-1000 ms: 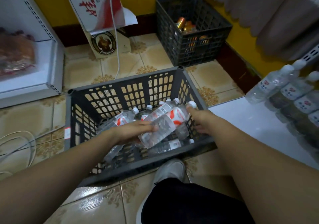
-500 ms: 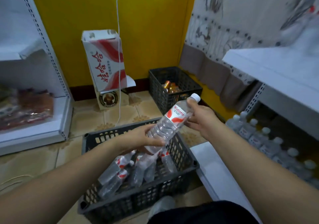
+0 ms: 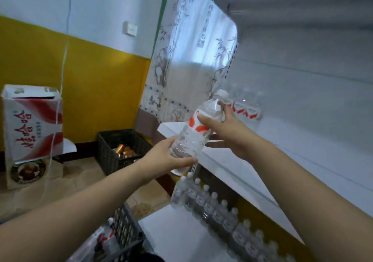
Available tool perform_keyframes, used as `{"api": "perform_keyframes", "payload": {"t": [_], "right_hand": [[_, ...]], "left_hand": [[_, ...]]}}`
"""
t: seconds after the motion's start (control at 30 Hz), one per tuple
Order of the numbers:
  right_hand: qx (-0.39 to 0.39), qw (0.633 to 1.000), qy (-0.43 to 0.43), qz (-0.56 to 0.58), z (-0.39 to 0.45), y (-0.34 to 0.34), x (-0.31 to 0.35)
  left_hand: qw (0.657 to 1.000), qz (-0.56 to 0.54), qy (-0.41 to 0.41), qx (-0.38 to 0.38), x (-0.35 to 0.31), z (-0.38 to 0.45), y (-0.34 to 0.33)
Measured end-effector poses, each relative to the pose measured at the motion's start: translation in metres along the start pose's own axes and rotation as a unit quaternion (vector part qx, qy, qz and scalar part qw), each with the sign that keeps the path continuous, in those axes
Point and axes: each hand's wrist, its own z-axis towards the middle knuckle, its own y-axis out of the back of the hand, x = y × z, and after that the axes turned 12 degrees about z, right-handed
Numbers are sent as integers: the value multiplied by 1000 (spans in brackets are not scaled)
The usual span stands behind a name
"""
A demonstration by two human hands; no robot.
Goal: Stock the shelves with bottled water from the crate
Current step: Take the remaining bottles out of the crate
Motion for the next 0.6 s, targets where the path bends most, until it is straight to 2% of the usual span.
{"api": "perform_keyframes", "payload": {"t": [0.1, 0.2, 0.3, 0.4, 0.5, 0.6], "right_hand": [[-47, 999, 17, -2, -10, 48, 10], [-127, 990, 52, -22, -10, 89, 10], [-185, 974, 89, -95, -4, 124, 1], [-211, 955, 88, -186, 6, 155, -18], [-254, 952, 67, -159, 23, 185, -38], [-273, 951, 50, -136, 46, 206, -49]], "left_hand": [[998, 43, -36, 12, -28, 34, -36], [990, 131, -60, -1, -45, 72, -66], [973, 218, -59, 50, -48, 106, -87], [931, 340, -46, 123, -41, 138, -104], [876, 444, -40, 183, -32, 166, -117], [850, 491, -47, 188, -30, 195, -126]]}}
